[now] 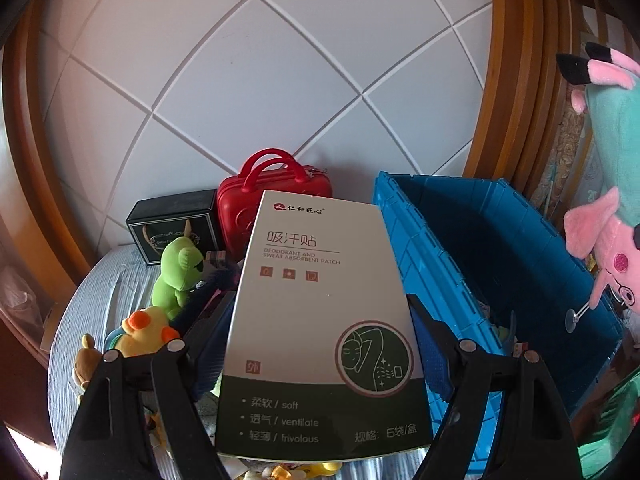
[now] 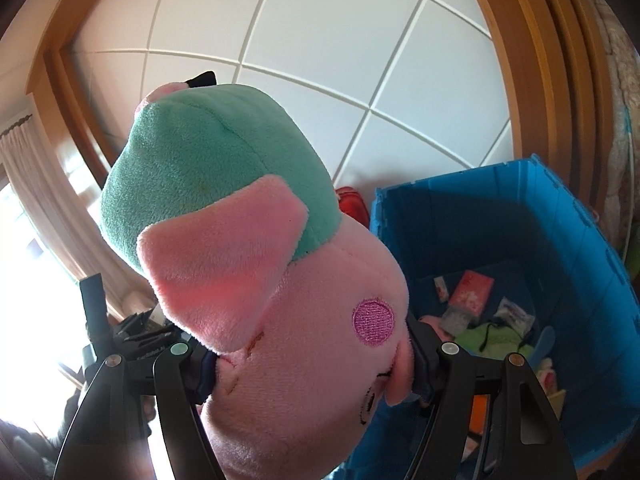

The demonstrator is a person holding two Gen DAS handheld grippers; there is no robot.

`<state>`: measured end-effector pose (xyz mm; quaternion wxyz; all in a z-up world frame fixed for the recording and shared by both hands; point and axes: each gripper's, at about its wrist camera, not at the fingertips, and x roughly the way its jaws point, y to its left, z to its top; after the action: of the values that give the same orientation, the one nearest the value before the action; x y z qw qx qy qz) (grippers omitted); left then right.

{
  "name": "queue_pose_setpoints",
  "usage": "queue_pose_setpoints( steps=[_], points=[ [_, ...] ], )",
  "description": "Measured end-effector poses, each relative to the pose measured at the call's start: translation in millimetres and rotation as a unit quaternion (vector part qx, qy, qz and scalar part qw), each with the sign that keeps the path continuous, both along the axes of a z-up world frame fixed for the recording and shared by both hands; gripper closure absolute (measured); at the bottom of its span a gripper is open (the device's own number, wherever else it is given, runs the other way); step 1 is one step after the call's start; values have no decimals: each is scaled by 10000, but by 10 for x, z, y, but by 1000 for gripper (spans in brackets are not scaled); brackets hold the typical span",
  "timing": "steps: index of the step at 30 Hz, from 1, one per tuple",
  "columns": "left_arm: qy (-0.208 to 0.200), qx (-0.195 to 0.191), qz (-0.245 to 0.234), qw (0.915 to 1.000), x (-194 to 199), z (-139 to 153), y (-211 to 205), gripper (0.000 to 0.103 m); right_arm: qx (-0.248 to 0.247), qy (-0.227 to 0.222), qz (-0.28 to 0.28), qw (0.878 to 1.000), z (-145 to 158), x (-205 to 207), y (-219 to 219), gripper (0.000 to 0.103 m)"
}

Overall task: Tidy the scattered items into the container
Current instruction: 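Carry the white box with the left tool while the right tool carries the pig to the crate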

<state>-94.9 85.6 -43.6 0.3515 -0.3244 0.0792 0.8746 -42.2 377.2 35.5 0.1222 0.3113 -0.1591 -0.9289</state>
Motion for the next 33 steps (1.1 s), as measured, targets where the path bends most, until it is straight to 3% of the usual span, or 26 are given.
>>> queue_pose_setpoints(
  steps=[8,18,25,33],
  points=[
    [-30,-14,-502,9987,296,164,760,23,-25,77,-383,9992,-89,101,687,31],
    [113,-350,-1061,9937,644,260,1609,23,767,-22,-1150,9904,-326,285,1274,30],
    [236,-693,-1375,9878,828,191,2076,23,473,-236,-1309,9900,-646,361,1650,30],
    [255,-838,-1531,9843,838,107,2590,23,682,-268,-1309,9887,-883,214,1851,30]
  ],
)
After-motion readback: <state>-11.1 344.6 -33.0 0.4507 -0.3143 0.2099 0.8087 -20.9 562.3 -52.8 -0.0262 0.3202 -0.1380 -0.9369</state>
